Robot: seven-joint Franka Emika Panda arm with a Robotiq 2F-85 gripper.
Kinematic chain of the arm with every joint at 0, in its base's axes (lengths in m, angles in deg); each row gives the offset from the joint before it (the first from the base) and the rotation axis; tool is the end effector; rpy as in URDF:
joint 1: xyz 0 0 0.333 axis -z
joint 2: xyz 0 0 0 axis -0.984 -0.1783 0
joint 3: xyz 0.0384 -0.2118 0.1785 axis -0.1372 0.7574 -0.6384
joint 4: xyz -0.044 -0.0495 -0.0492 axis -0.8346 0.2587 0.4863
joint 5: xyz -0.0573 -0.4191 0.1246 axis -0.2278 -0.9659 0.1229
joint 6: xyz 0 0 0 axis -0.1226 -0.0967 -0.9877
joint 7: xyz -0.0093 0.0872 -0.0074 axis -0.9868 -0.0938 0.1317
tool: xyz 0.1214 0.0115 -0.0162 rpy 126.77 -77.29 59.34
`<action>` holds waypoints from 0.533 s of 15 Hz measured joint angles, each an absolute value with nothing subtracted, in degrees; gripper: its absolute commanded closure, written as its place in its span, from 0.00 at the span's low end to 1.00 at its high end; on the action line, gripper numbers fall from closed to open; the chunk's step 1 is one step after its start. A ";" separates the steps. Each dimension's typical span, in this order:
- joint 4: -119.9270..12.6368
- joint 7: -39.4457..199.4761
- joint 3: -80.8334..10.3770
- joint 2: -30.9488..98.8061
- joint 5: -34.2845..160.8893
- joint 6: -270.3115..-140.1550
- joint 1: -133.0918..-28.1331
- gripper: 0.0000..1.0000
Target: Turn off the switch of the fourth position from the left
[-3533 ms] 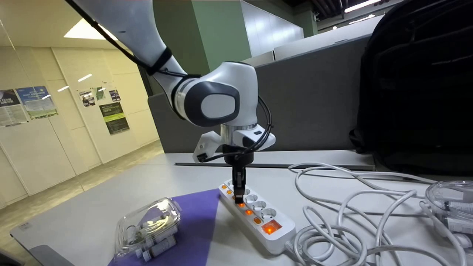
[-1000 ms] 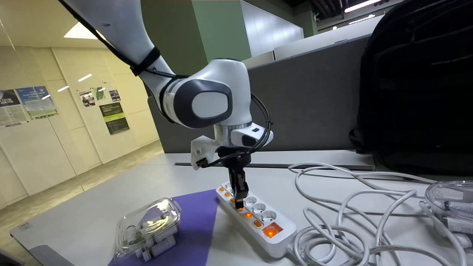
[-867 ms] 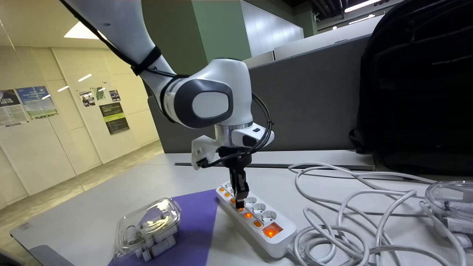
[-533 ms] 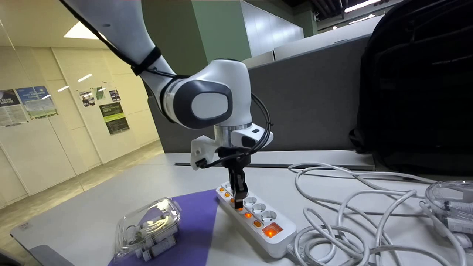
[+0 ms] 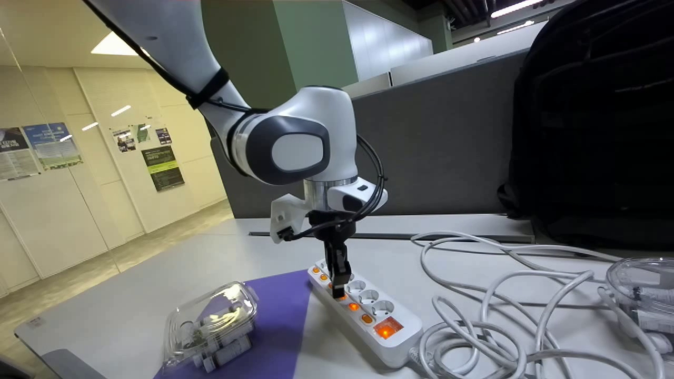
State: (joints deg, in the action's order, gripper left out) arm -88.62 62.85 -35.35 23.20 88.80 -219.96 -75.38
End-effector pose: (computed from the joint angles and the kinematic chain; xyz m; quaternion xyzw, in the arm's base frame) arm 0.5303 -0.0857 0.0581 -0.9044 0.4176 0.0511 0.0715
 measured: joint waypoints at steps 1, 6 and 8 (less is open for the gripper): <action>-88.60 62.84 -35.35 23.18 88.92 -219.93 -75.35 1.00; -87.76 62.84 -35.39 22.36 90.72 -219.00 -74.65 1.00; -86.32 62.92 -35.55 21.66 92.14 -216.73 -73.75 1.00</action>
State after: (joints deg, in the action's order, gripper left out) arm -86.32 62.92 -35.55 21.66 92.14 -216.73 -73.75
